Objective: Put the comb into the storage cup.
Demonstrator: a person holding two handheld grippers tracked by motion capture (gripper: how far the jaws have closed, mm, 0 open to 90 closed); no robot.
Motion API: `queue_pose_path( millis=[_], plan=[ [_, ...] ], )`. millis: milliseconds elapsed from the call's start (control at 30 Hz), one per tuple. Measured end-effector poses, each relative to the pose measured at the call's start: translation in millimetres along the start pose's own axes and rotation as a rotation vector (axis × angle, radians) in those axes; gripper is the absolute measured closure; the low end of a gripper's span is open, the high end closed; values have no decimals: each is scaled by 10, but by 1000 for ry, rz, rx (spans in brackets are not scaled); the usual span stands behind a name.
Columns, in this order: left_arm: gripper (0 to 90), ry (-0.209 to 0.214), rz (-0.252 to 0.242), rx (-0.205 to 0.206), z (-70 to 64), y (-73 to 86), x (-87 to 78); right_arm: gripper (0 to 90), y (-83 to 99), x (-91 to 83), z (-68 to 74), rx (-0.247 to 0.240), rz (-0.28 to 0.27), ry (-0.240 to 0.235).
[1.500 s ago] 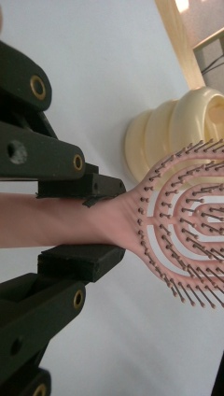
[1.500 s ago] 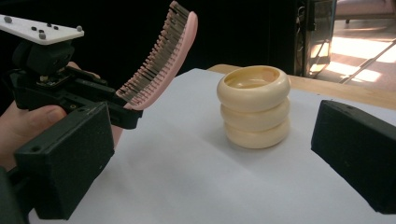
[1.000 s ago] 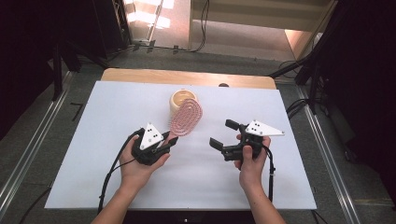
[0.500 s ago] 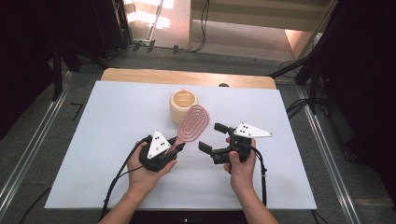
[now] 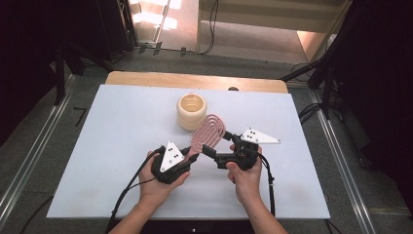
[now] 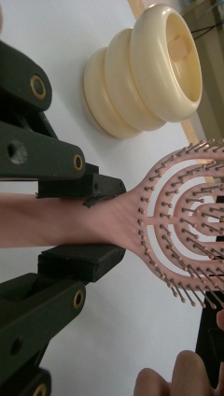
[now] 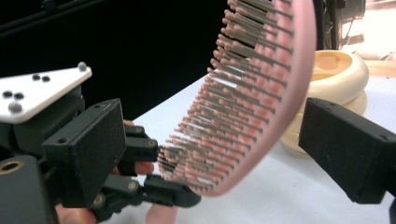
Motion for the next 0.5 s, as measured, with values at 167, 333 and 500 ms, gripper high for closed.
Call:
queue_pose_path(
  millis=[167, 333, 500],
  plan=[
    [710, 5, -6, 8, -42, -3, 11, 124, 0, 13, 10, 39, -9, 21],
    [710, 3, -11, 23, -84, -10, 22, 259, 4, 22, 55, 35, -12, 95],
    [710, 4, -14, 38, -132, -14, 36, 333, 5, 30, 43, 89, -17, 84]
  ],
)
Point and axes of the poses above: each handheld gripper's, and its own axes: x roughly forward along the jaws, y roughly out of its underside, z roughly to its left, the point moved 2 cm from there along x, roughly forward along the jaws, and after that the axes turned 8 degrees about x, right-handed, at the moved point
